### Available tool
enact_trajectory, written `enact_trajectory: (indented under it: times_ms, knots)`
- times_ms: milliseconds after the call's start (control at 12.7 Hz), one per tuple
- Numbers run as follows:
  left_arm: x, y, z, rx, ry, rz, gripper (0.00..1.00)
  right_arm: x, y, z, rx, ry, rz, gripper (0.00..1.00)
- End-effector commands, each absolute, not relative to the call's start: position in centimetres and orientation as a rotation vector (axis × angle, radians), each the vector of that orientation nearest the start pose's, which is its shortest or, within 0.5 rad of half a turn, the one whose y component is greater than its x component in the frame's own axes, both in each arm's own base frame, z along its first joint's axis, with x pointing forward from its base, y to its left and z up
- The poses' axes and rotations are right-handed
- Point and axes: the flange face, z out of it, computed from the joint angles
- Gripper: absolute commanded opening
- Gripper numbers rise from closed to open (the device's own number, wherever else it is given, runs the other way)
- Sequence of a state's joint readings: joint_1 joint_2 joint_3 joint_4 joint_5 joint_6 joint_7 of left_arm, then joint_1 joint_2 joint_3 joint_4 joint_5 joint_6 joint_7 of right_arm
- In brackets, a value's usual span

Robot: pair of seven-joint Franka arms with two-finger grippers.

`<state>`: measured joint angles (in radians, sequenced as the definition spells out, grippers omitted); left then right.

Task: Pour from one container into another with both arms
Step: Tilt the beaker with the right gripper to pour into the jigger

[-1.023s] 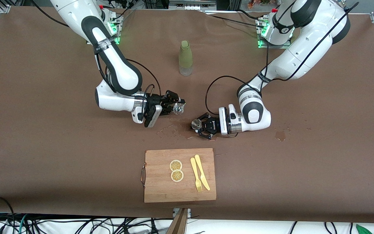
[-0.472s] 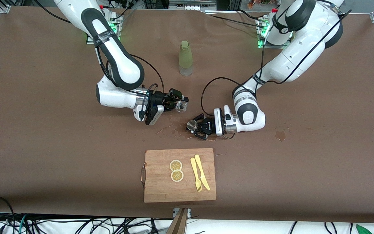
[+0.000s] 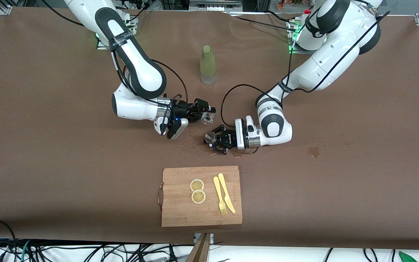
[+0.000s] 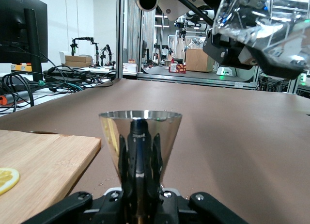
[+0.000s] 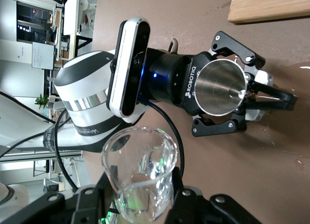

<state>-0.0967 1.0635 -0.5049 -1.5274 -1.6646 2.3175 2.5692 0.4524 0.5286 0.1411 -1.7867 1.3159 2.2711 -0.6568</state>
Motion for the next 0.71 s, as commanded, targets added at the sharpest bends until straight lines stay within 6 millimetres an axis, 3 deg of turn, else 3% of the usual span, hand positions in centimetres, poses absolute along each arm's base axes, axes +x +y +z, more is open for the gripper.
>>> enact_trajectory:
  times_ms: [0, 630]
  knots:
    - [58.5, -37.7, 8.1, 1.437, -1.209, 1.204, 0.0, 54.4, 39.4, 27.6, -2.107, -0.243, 0.039, 0.14]
    - [57.5, -39.1, 7.9, 1.426, -1.194, 1.236, 0.0, 55.4, 39.8, 27.6, -2.107, -0.149, 0.078, 0.13]
